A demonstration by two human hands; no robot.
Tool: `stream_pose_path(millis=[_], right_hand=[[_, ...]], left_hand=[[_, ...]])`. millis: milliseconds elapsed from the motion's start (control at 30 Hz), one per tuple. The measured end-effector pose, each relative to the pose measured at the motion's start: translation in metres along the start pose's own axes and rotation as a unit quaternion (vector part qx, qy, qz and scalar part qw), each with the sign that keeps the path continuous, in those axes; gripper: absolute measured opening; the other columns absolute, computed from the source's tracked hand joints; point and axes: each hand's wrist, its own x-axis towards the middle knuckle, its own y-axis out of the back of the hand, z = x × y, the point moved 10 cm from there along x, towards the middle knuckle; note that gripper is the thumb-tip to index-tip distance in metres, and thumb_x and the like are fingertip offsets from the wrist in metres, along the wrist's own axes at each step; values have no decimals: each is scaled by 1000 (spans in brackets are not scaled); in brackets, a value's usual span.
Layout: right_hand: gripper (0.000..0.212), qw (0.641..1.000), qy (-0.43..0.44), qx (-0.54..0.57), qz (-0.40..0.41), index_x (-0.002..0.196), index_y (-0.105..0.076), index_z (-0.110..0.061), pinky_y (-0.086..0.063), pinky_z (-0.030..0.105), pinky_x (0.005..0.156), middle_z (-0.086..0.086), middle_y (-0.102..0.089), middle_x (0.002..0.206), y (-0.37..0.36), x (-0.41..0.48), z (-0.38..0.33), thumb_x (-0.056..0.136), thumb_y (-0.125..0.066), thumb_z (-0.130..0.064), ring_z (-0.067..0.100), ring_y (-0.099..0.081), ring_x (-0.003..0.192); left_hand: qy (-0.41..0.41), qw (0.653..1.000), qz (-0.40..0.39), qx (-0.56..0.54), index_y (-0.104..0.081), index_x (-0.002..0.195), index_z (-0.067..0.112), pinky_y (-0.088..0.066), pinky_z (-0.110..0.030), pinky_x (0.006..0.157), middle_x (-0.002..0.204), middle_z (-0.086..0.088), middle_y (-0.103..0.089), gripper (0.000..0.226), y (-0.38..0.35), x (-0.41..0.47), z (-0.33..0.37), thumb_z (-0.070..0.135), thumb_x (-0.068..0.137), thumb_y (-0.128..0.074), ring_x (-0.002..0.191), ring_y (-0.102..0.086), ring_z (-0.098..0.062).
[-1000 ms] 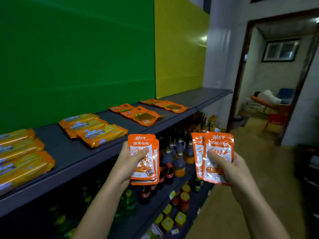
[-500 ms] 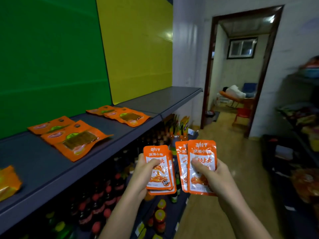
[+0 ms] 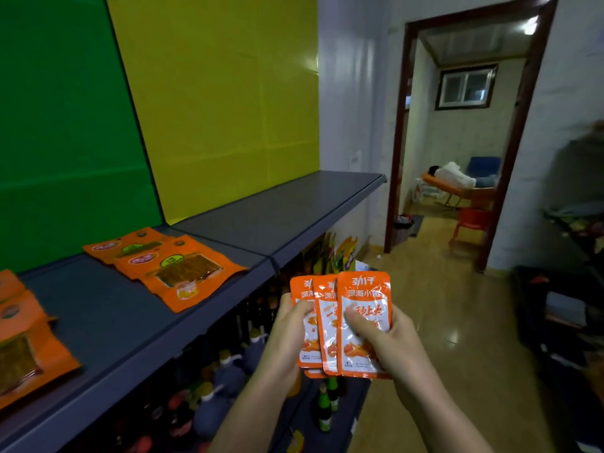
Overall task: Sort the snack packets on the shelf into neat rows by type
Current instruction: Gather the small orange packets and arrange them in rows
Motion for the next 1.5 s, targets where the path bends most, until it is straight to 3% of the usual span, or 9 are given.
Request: stream_pose_path(millis=[400,533,700,833,967,1067,1233,1367,1500], right_hand=[[20,978,27,-27,-205,98,-66,-19,-58,44,79,3,-75,92,-27,173,-20,81,-70,-28,19,-73,79],[18,958,54,-25,-282,97,-67,-18,-58,44,81,1,-76,92,-59,208,-35,81,-70,-26,19,-73,82],[6,934,99,-15,-342,88,-66,-19,-56,34,74,0,-74,89,-107,240,-68,87,-63,-23,16,-70,81],[13,921,82,-19,-380,82,-61,-22,-53,30,70,1,-70,83,-161,273,-79,91,-53,-21,16,-68,76],[8,901,88,-72,-418,95,-60,-16,-51,31,75,8,-70,98,-231,308,-75,91,-53,-18,18,-66,81],[23,888,92,-125,-432,109,-60,-9,-52,34,83,12,-68,111,-280,331,-65,87,-60,-16,25,-67,95],[31,865,130,-246,-418,106,-65,-5,-50,42,95,14,-67,116,-335,367,-47,81,-67,-22,28,-64,106],[44,831,180,-339,-403,110,-67,-9,-48,33,91,13,-66,117,-360,385,-36,79,-64,-41,29,-60,109],[52,810,218,-389,-382,115,-63,-11,-45,35,89,14,-61,123,-368,391,-36,81,-59,-50,33,-55,115]], left_hand=[[-86,977,193,-42,-51,103,23,-56,-26,52,88,1,-71,16,-12,115,28,23,89,-58,67,-73,-12],[-132,948,288,-37,-48,105,20,-55,-23,48,92,-2,-69,19,11,123,48,21,90,-58,62,-71,-9],[-195,904,380,-21,-47,106,15,-55,-24,47,95,-6,-69,21,53,117,86,17,89,-59,60,-70,-8],[-201,874,443,-8,-46,107,11,-55,-25,44,90,-7,-67,24,96,109,113,17,88,-59,52,-68,-6],[-194,856,479,16,-47,119,7,-52,-25,40,92,-8,-68,35,129,102,136,22,89,-58,54,-68,-11],[-183,843,505,39,-46,120,8,-51,-23,39,87,-6,-67,37,150,99,148,25,89,-58,58,-66,-13],[-155,834,525,67,-47,122,7,-53,-28,47,94,-9,-69,40,172,101,154,28,90,-58,73,-68,-20],[-146,823,542,83,-48,121,6,-53,-28,48,99,-11,-70,42,181,102,157,29,89,-59,77,-68,-22],[-140,814,556,90,-47,120,8,-52,-32,58,101,-11,-69,40,180,105,159,30,88,-59,81,-68,-24]])
